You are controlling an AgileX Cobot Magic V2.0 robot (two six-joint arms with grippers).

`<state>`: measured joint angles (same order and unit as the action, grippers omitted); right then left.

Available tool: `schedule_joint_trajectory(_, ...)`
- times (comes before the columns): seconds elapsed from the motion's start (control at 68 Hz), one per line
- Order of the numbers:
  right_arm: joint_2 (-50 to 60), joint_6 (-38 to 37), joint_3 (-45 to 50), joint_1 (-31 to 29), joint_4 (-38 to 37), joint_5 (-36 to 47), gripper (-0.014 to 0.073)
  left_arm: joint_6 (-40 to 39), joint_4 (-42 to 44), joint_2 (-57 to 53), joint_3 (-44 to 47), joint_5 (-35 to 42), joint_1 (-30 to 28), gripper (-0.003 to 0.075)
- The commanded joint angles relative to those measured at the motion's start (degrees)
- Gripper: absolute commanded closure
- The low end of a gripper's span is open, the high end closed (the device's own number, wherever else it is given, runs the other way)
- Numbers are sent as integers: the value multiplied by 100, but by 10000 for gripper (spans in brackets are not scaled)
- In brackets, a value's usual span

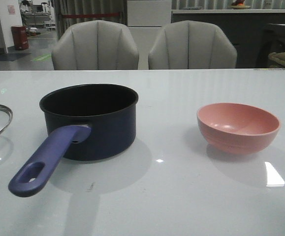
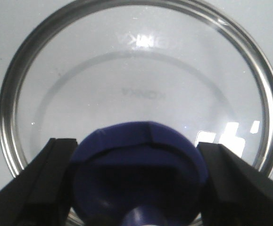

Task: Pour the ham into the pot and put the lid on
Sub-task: 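Grasp the lid knob with the left gripper and lift the lid over the pot, then lower the glass lid onto the saucepan with the left gripper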

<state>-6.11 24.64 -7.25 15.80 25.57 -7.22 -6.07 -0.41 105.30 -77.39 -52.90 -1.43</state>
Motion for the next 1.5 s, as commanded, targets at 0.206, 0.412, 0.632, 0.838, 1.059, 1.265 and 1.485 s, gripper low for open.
schedule_joint_trajectory(0.206,-58,29,-164,9,48,404,436,452,-42,-972,-734,-88,433,474)
schedule_joint_trajectory(0.412,-58,29,-164,9,48,404,436,707,-42,-783,-1606,-650,1441,474)
schedule_joint_trajectory(0.632,-58,29,-164,9,48,404,436,707,-42,-220,-2437,-1065,2241,474)
schedule_joint_trajectory(0.838,-58,29,-164,9,48,404,436,707,-42,375,-3220,-1543,2726,474)
schedule_joint_trajectory(1.059,-58,29,-164,9,48,404,436,707,-42,850,-3735,-1895,2904,474)
schedule_joint_trajectory(1.265,-58,29,-164,9,48,404,436,707,-42,891,-3778,-1981,2904,473)
schedule_joint_trajectory(1.485,-58,29,-164,9,48,404,436,707,-179,891,-3764,-1981,2904,470)
